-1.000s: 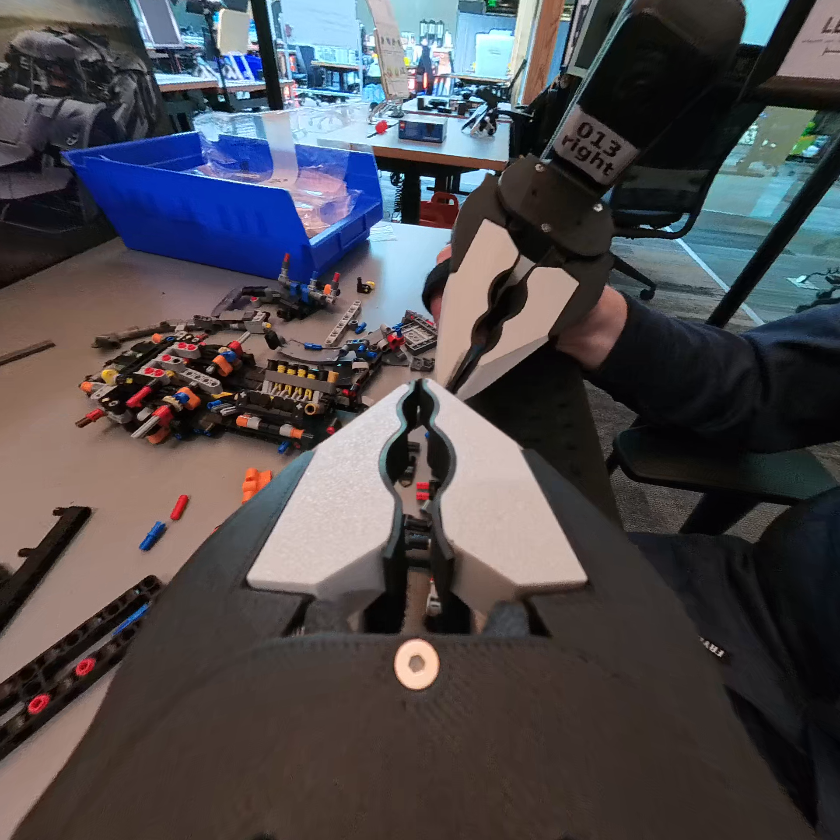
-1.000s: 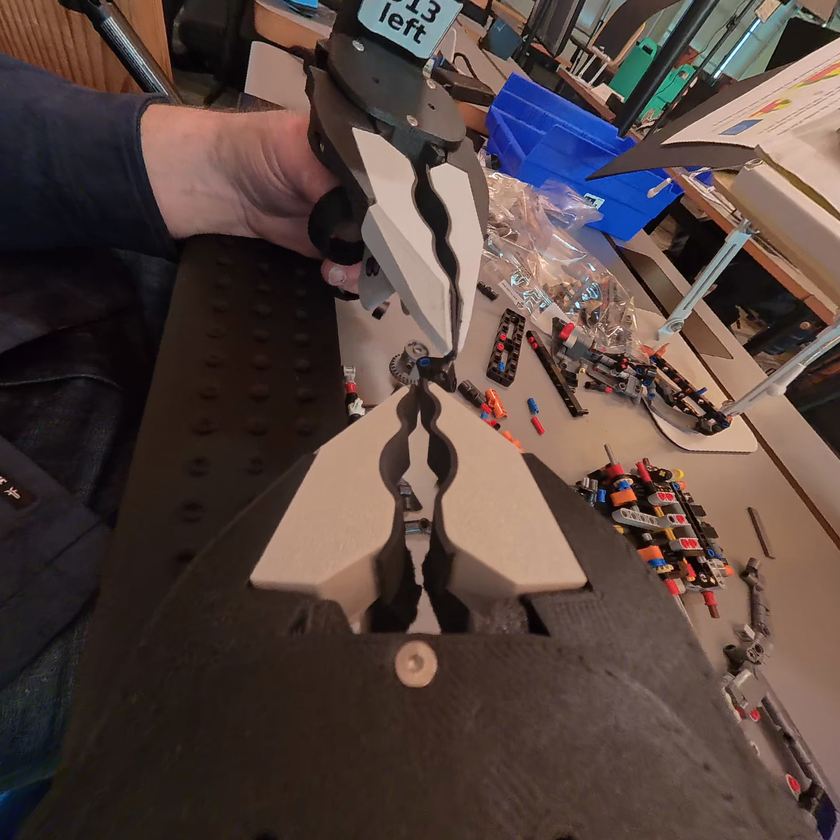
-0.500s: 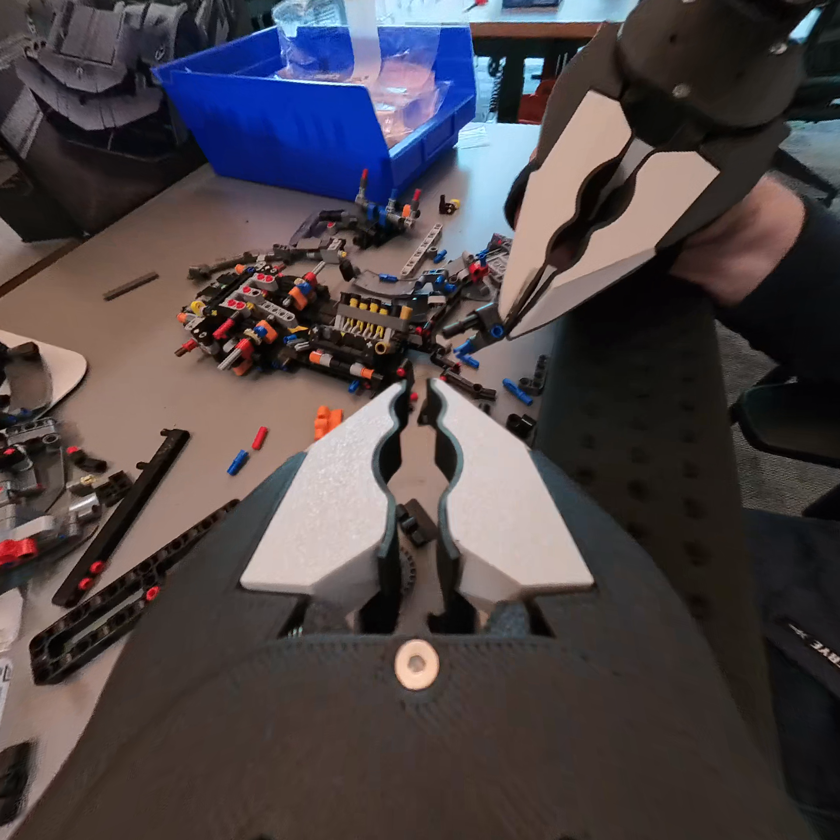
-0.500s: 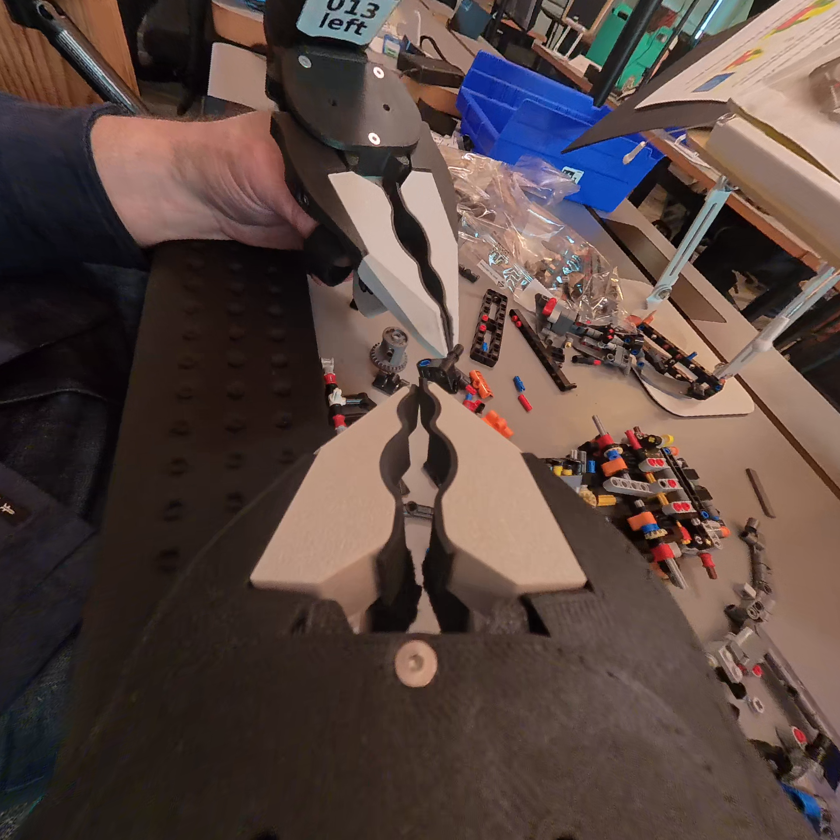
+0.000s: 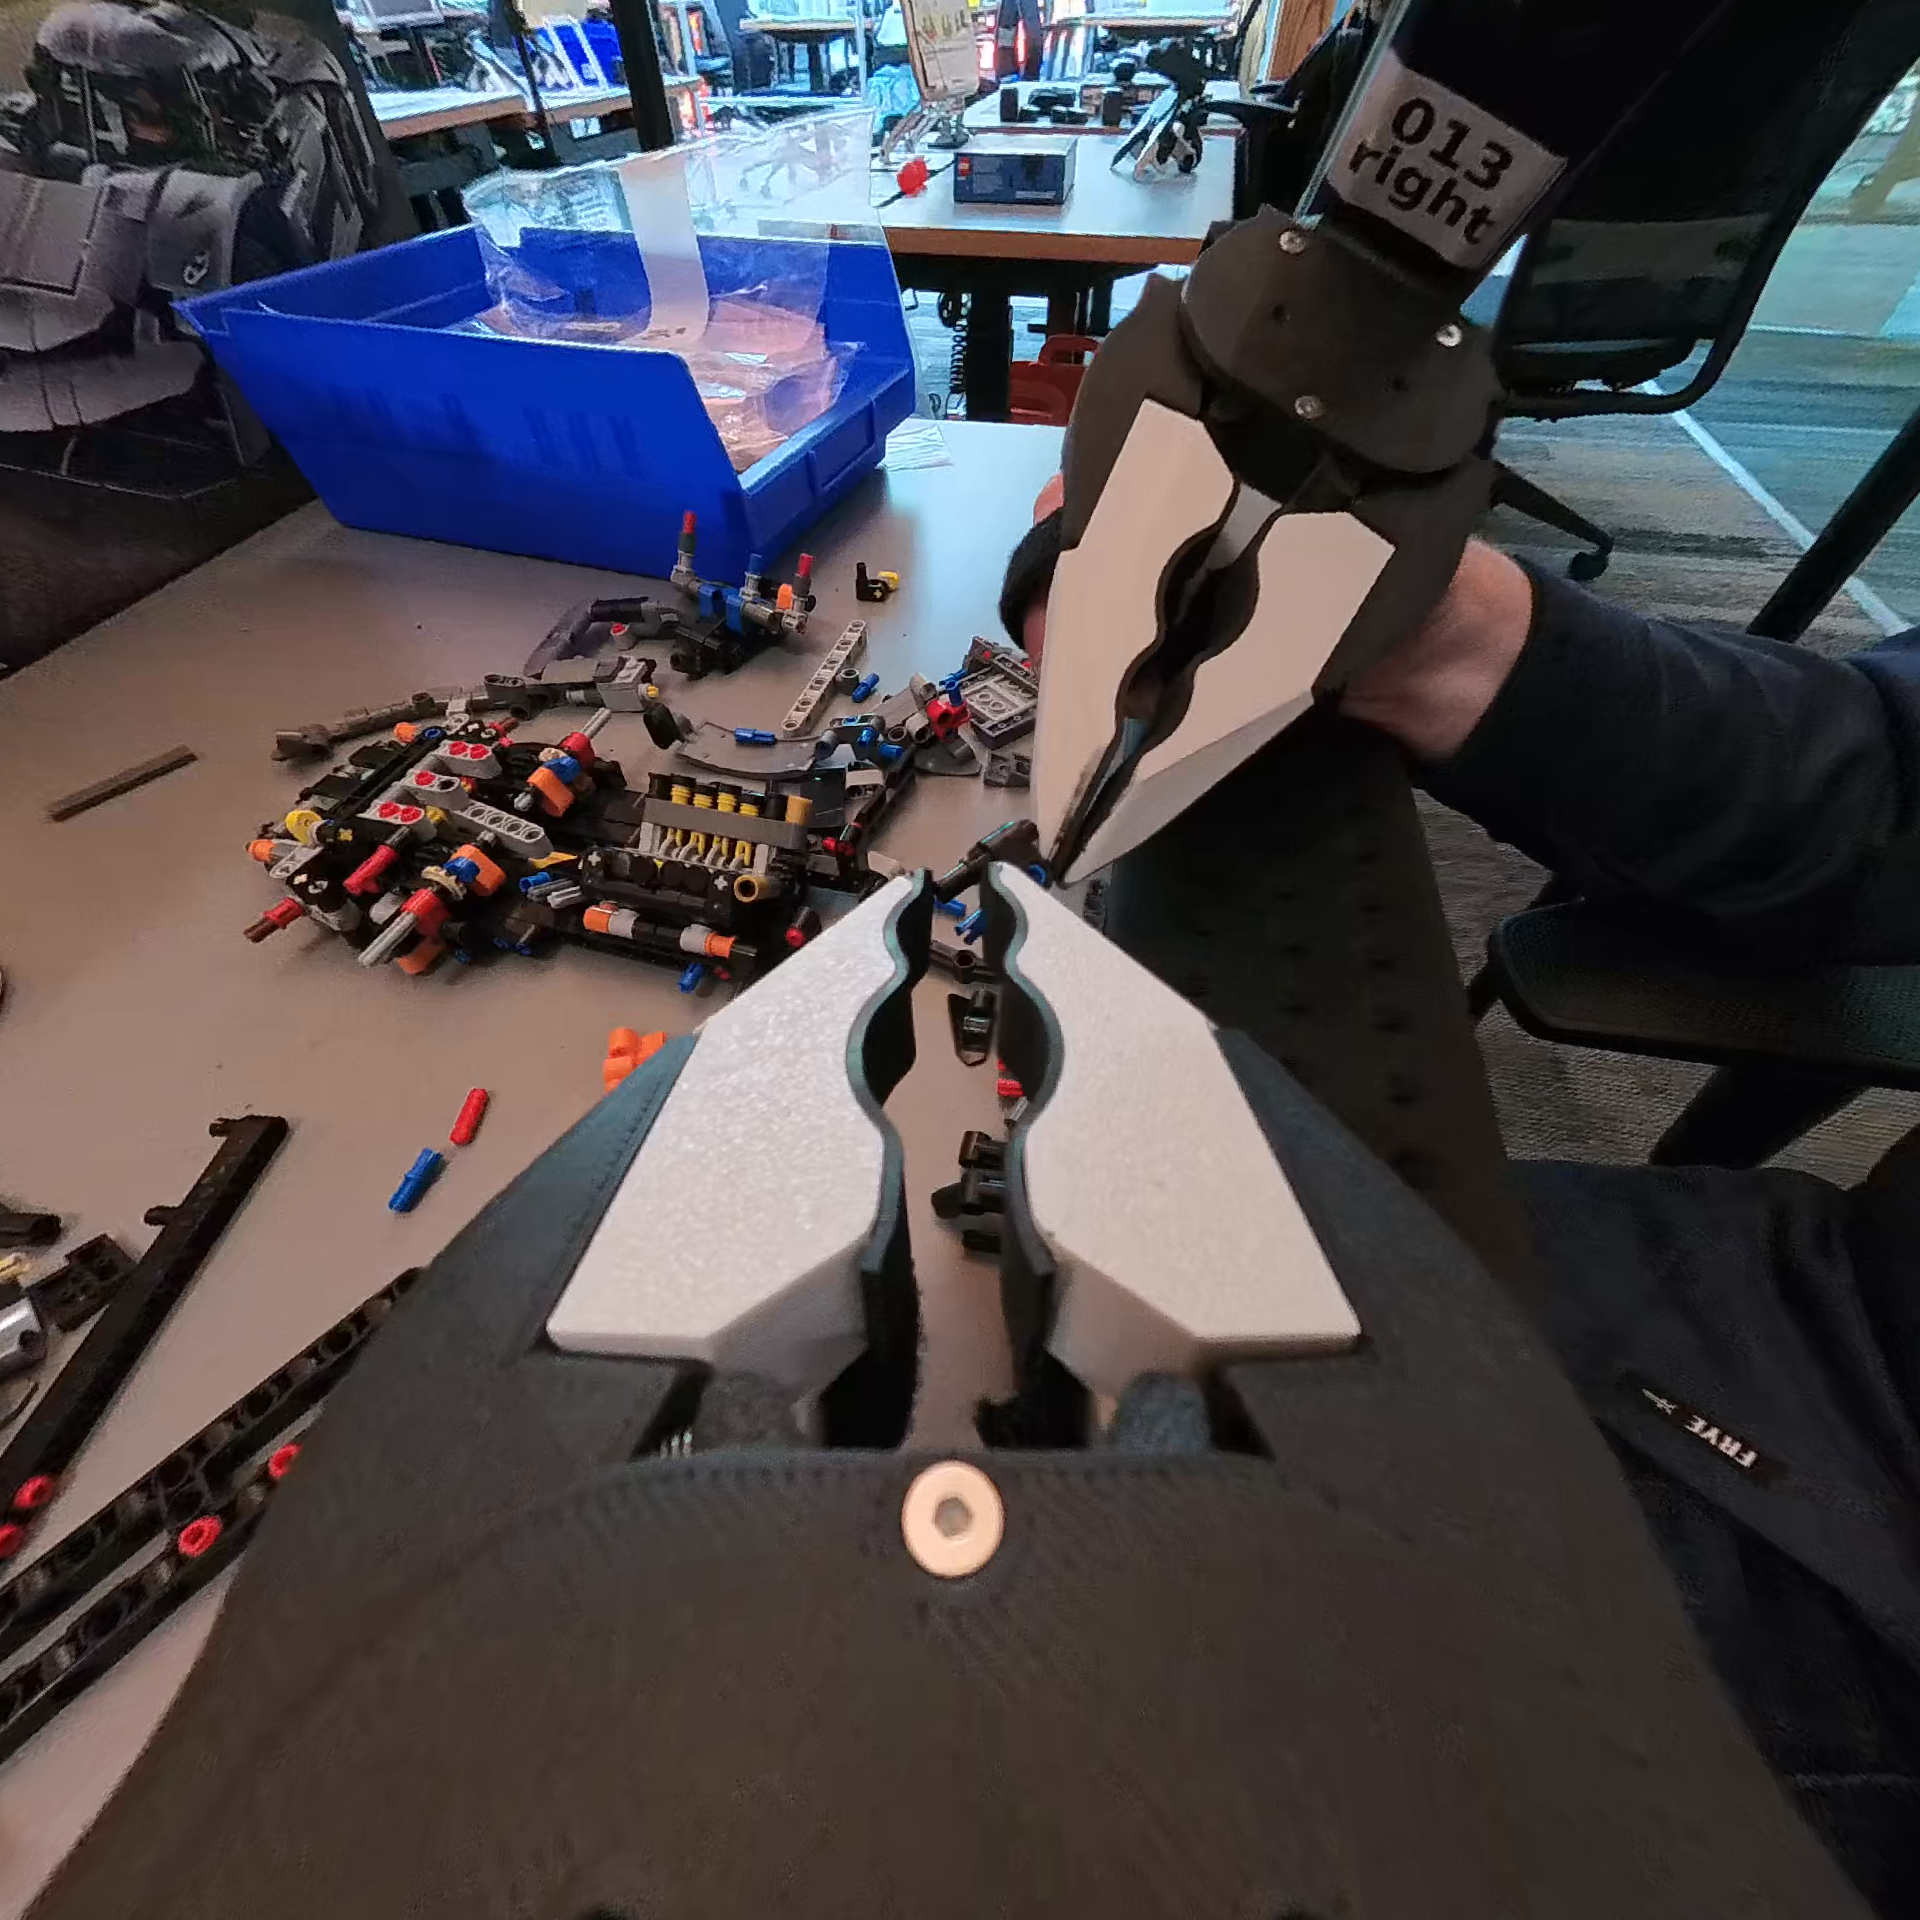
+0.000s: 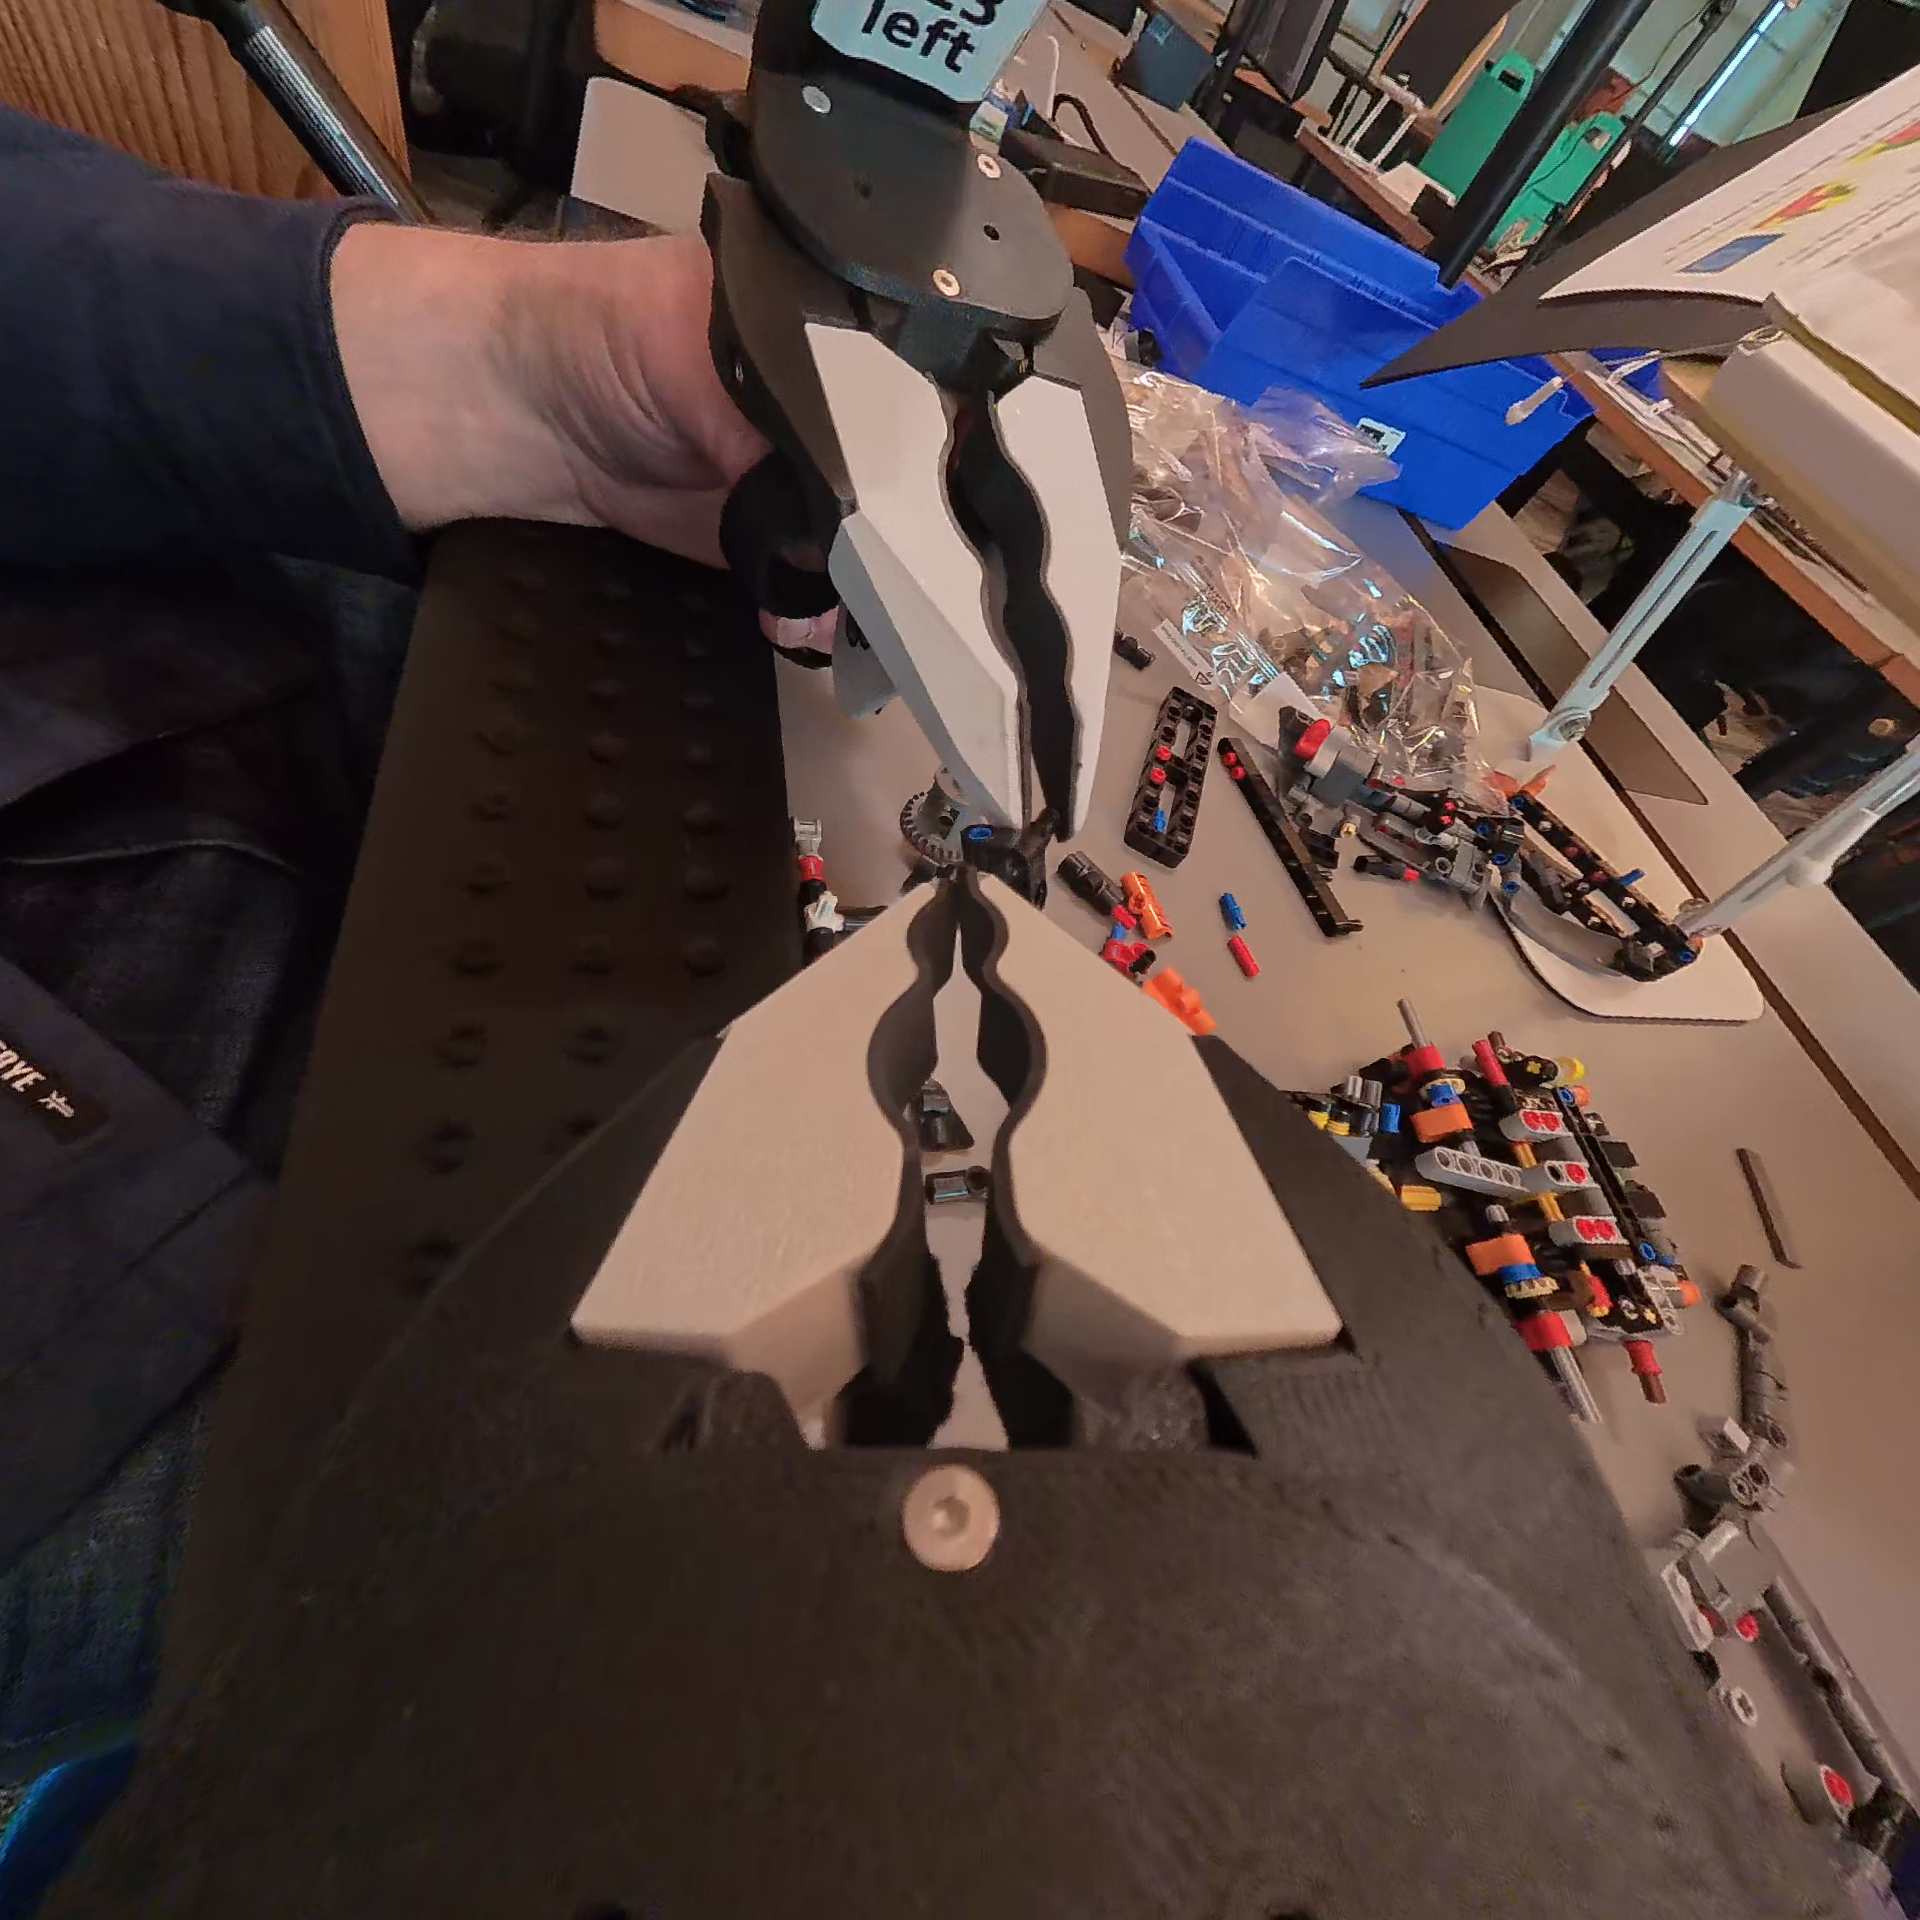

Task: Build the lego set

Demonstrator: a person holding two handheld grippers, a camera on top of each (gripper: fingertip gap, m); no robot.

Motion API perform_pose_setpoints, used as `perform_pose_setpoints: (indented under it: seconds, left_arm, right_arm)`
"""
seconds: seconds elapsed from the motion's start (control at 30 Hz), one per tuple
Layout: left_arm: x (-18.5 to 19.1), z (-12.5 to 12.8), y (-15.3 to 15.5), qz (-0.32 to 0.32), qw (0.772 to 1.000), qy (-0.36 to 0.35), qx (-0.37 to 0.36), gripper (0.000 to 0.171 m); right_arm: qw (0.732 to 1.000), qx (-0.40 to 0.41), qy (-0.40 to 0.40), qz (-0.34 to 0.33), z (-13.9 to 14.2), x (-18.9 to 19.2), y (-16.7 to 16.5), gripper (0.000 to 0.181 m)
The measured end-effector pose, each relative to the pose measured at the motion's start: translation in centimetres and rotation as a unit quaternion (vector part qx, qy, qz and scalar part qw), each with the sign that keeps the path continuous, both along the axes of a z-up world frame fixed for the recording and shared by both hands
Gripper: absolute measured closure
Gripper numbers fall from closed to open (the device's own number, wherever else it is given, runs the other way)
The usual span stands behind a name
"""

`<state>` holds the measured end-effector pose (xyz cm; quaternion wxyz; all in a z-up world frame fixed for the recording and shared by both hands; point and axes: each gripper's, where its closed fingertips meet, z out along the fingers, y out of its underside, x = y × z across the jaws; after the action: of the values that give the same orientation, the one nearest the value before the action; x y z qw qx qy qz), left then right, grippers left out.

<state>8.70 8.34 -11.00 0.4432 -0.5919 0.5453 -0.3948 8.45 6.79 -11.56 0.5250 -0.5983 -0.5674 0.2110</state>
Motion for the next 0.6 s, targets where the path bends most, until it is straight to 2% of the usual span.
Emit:
perform_pose_setpoints:
  seconds: [0.27, 0.43, 0.5, 0.6]
  left_arm:
    - [-1.0, 0.2, 2.0, 0.055, 0.998, -0.003, -0.010, 0.166]
    - [-1.3, -2.2, 3.7, 0.110, 0.991, 0.069, 0.023, 0.165]
    - [-1.2, -2.7, 3.8, 0.112, 0.990, 0.081, 0.027, 0.165]
    - [-1.1, -2.5, 3.8, 0.113, 0.990, 0.076, 0.029, 0.151]
  right_arm:
    - [0.999, -0.012, 0.014, -0.036, 0.3, 0.9, 1.2, 0.181]
    - [0.998, -0.023, 0.017, -0.053, 0.2, 1.3, 1.8, 0.181]
    - [0.998, -0.029, 0.016, -0.055, 0.0, 1.4, 1.9, 0.181]
    - [0.998, -0.035, 0.013, -0.054, -0.2, 1.3, 1.9, 0.181]
